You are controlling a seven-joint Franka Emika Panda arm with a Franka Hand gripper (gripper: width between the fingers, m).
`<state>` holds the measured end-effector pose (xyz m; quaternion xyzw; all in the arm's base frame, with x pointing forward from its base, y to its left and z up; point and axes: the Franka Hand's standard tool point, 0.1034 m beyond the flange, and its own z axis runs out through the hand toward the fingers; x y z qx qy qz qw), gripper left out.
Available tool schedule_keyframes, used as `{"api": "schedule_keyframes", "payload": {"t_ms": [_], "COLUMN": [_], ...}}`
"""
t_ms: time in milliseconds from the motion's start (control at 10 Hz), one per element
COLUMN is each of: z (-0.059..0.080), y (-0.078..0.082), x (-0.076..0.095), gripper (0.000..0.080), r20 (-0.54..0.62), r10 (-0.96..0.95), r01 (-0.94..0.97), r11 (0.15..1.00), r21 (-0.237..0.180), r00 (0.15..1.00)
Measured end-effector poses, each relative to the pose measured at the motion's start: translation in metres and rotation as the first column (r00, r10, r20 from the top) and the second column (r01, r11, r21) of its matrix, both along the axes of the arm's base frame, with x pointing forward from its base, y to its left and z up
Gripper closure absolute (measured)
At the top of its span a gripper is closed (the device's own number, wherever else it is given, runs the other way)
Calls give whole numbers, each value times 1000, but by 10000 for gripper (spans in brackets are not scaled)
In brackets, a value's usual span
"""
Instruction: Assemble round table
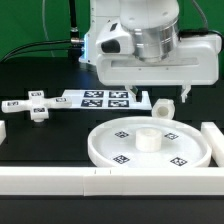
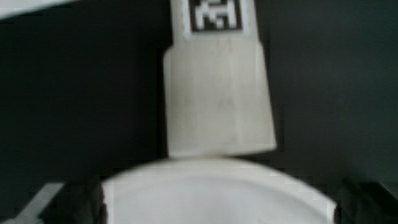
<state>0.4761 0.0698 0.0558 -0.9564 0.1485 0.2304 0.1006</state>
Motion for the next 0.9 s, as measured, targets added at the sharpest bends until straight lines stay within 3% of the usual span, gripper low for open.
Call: {"api": "schedule_keyframes", "payload": {"t_ms": [400,900], "z": [-8,-26], "y": [4,8], "x": [-11,-19], "gripper": [150,150], "r20": [-229,-513], "r10": [40,118], "r01": [-24,-31], "r11": [997,984], "r21": [74,175], "r00": [973,850]}}
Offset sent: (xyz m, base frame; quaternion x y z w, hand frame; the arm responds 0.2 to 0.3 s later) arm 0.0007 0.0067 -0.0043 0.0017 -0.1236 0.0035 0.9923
